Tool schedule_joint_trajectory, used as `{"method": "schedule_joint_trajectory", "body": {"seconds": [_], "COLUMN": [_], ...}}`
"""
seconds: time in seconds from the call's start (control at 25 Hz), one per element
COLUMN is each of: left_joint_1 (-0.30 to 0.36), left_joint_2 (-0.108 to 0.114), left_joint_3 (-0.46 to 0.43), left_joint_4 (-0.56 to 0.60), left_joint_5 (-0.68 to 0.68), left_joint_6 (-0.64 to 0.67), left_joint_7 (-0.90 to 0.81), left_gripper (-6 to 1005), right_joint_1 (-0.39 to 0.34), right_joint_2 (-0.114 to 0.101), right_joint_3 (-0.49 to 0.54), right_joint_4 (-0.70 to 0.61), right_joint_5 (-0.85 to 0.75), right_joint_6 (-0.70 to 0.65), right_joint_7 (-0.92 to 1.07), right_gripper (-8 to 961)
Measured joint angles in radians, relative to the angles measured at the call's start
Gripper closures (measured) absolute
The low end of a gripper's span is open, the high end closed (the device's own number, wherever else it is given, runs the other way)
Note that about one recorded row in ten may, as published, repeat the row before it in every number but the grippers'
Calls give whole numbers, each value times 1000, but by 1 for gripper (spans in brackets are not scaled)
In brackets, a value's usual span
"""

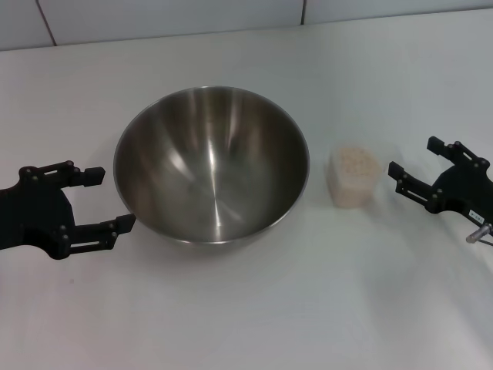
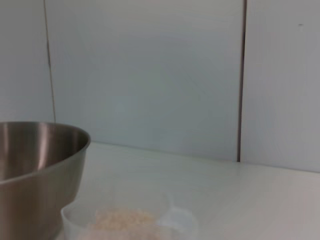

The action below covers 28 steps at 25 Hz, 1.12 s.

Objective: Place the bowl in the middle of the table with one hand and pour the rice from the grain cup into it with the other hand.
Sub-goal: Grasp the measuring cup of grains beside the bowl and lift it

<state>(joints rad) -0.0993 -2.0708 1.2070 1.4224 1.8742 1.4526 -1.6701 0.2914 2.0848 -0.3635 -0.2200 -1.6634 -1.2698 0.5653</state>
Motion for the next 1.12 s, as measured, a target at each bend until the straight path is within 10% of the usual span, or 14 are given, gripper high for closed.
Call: {"method": "schedule_joint_trajectory", "body": {"seconds": [1.12], "left_joint_1": [-11], "left_joint_2": [0], "left_joint_3": [11], "left_joint_4": [1], "left_joint_5": [0], "left_joint_6": [-8], "left_joint_7": [-6], "left_gripper": [190], "right_joint_1": [81], "right_joint_2": [2], "right_joint_3": [54], "right_joint_4": [103], "right_joint_5": [5], "right_joint_6": [46], "right_joint_7": [-149], "right_gripper": [377]}}
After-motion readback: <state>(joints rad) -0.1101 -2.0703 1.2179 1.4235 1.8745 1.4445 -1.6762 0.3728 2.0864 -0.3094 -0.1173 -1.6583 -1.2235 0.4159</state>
